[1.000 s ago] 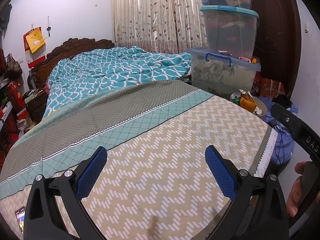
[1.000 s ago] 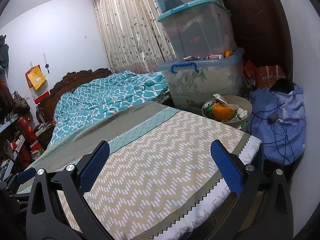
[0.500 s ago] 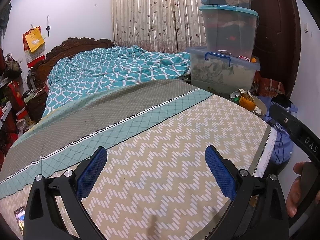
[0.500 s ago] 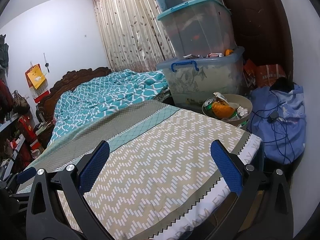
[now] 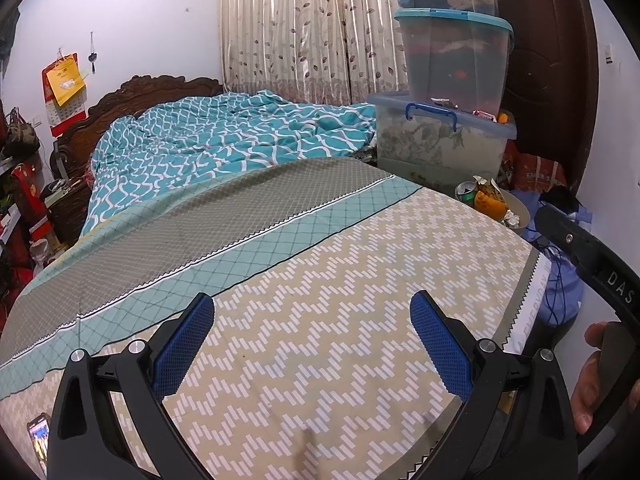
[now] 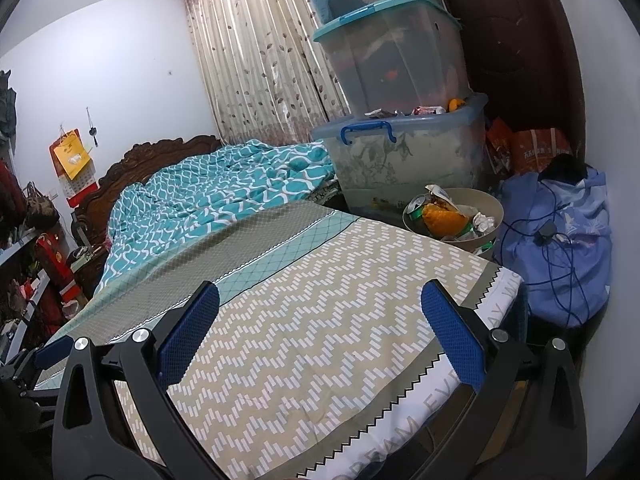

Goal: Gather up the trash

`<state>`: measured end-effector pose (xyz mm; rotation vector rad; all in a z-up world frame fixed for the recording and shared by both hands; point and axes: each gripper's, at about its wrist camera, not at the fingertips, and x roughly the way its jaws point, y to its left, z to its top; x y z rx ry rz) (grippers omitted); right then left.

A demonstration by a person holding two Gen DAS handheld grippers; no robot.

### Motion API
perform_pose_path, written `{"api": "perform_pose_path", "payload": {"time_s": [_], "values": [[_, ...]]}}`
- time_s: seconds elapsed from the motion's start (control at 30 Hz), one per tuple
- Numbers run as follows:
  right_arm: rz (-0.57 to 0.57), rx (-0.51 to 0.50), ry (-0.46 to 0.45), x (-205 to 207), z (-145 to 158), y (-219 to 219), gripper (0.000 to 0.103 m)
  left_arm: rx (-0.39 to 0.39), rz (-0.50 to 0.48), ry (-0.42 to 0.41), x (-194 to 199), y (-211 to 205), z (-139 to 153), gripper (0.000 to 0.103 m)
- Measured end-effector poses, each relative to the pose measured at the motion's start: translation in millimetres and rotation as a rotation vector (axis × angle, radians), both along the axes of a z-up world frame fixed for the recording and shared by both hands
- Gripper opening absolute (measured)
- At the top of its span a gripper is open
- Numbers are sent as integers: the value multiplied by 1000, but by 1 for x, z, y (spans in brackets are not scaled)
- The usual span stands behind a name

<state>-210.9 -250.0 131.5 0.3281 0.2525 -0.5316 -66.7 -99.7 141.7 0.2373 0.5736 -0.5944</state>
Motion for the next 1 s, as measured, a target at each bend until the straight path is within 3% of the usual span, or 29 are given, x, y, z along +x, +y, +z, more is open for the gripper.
{"api": "perform_pose_path", "payload": {"time_s": [1.0], "values": [[6,-27,45,16,-3,7,100,-17,-10,6,6,6,-3,95]]}}
